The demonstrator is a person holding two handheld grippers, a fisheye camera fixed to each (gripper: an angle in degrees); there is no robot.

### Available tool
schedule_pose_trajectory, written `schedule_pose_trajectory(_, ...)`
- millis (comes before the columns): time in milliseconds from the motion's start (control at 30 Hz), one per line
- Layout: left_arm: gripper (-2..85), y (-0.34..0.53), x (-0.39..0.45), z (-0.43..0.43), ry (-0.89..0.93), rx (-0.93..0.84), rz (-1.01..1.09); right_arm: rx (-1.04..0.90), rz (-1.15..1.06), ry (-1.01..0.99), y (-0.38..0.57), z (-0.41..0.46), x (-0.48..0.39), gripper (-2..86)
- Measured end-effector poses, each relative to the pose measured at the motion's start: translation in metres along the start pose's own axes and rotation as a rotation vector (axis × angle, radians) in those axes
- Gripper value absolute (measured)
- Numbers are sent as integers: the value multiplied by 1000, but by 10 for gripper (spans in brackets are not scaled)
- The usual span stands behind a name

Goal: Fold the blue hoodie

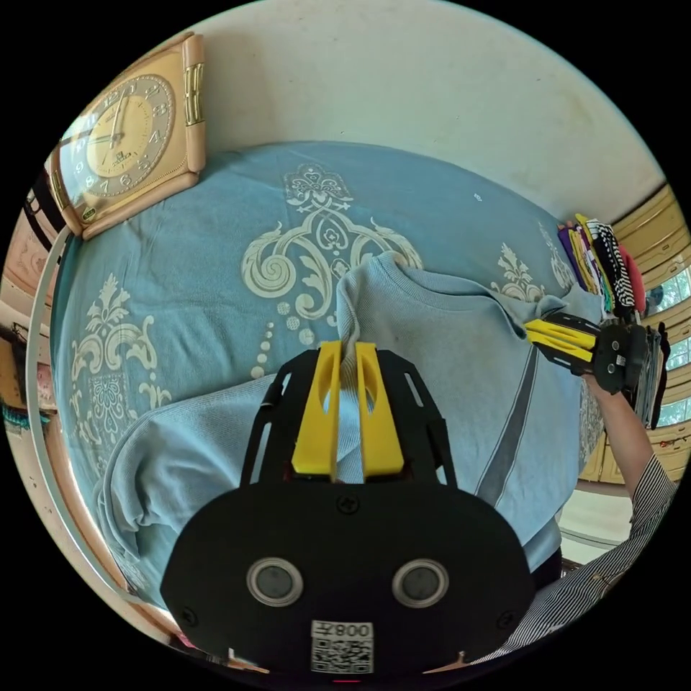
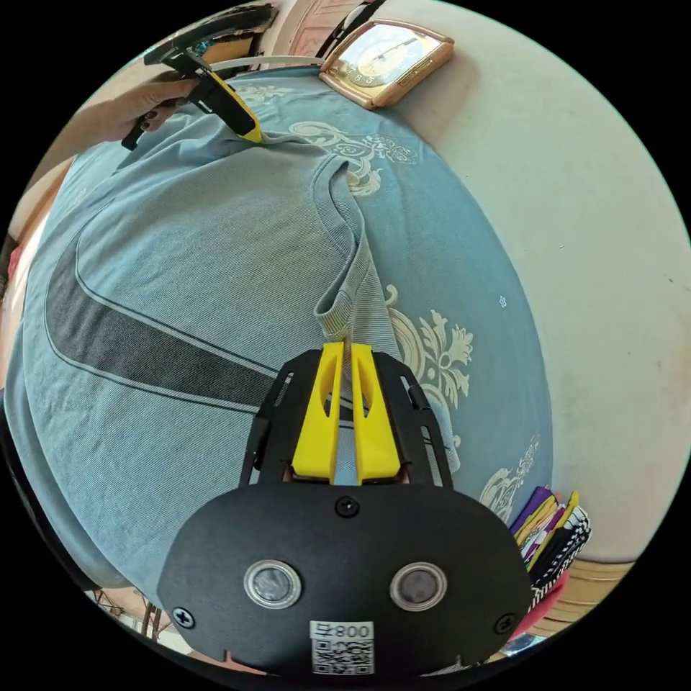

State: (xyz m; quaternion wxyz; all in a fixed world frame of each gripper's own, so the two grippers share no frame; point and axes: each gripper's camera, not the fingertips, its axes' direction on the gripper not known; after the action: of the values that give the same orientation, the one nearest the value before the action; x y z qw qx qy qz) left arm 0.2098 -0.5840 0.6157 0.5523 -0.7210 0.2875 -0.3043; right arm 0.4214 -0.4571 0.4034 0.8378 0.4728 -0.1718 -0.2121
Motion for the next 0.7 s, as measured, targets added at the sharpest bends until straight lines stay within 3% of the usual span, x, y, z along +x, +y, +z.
schedule_pose_trajectory(167, 33, -12, -1, -39, 23, 97, 5, 107, 157, 57, 12, -41, 58, 8)
schedule_pose_trajectory(267, 32, -22, -6, -45, -8, 124, -37, 156, 282, -36, 12, -54, 118, 6)
schedule_pose_trajectory(400, 40, -33, -10, -25, 1, 62, -72, 39, 386, -242, 0, -4, 167, 4)
schedule_pose_trajectory(467, 52, -30, -7, -20, 2, 57, -80, -24, 444, -203, 3, 16, 175, 3)
schedule_pose_trajectory(700, 98, -24, -11, -31, 105, 101, -27, 82, 507, -375, 69, 14, 208, 45)
